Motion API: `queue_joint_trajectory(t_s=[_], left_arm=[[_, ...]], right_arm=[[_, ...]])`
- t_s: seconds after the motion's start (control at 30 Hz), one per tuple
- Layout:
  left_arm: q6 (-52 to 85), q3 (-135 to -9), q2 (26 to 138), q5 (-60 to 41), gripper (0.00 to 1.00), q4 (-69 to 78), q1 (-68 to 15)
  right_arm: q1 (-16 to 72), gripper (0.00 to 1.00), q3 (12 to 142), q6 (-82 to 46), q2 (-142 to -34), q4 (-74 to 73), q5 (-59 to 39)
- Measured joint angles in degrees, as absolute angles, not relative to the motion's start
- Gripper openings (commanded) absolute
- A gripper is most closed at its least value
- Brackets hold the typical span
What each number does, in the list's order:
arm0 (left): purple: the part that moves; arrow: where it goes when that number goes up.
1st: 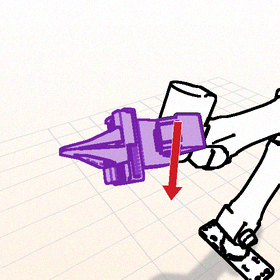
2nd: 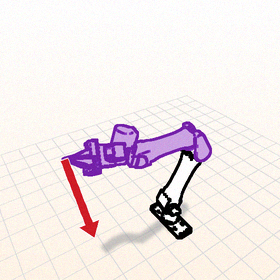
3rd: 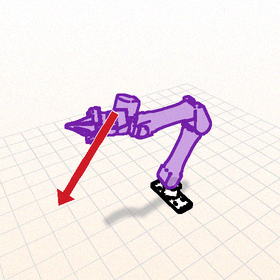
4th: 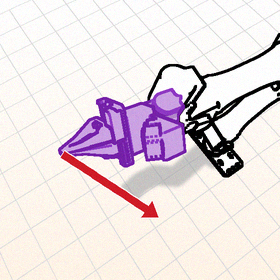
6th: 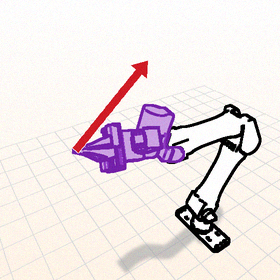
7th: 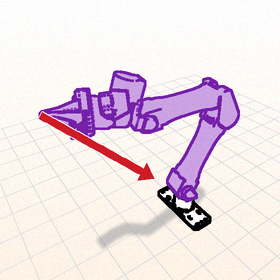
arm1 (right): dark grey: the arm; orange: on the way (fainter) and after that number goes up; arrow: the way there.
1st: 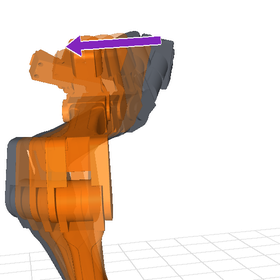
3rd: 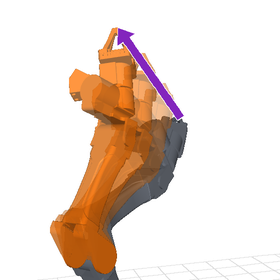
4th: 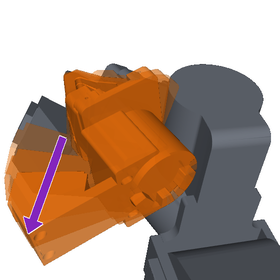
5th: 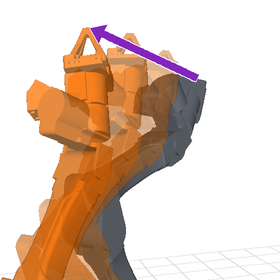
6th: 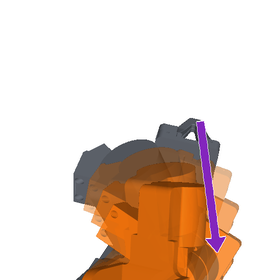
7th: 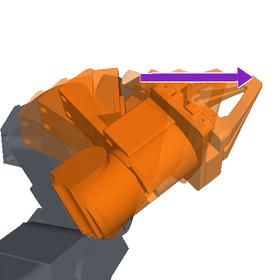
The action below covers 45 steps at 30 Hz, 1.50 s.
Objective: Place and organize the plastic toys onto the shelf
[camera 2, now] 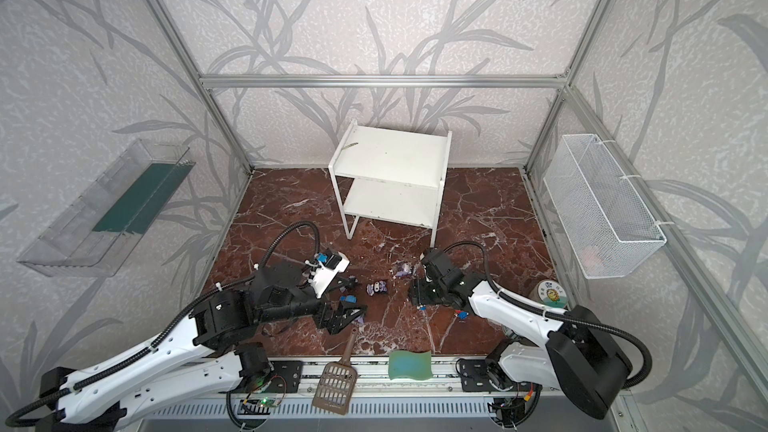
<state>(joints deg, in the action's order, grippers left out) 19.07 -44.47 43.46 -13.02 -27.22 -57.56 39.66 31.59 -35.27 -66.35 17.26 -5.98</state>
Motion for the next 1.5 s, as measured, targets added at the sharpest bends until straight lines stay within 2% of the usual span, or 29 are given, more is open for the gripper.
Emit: queue_joint_trajectory(t_s=[0.13,0.27,0.5,0.7,0.87,1.13,1.37,1.5], left_arm=[[18.8,-44.5,44.0,-13.2,1.0,-27.2,-57.6],[18.6,-44.5,44.2,-13.4,1.0,-27.2,-57.6],[18.6,-44.5,44.0,-13.6,1.0,-27.2,-57.6],[18.6,-44.5,43.0,-13.6,1.0,-27.2,-57.6],[18.6,-44.5,41.6,-13.5,1.0,-27.2,-57.6],[18.6,-44.5,41.4,-13.6,1.0,-27.2,-57.6],[18.6,-44.5,41.4,-13.5,1.0,-27.2,-57.6],[18.6,-44.5,41.4,-13.5,1.0,-27.2,-57.6]], right_arm=[[39.7,0.64,28.9,-36.1,-59.9,19.5,-4.7],[40.0,0.58,25.9,-38.0,-58.4,21.1,-5.1],[42.3,0.52,25.1,-39.6,-60.5,20.4,-5.7],[43.9,0.44,25.3,-40.8,-65.5,18.2,-6.0],[45.6,0.43,26.5,-41.3,-68.2,16.6,-5.0],[46.9,0.47,29.1,-41.6,-72.2,14.4,-4.5],[47.0,0.46,30.3,-41.3,-74.5,13.4,-4.1],[47.1,0.39,30.5,-41.0,-74.9,13.3,-3.2]])
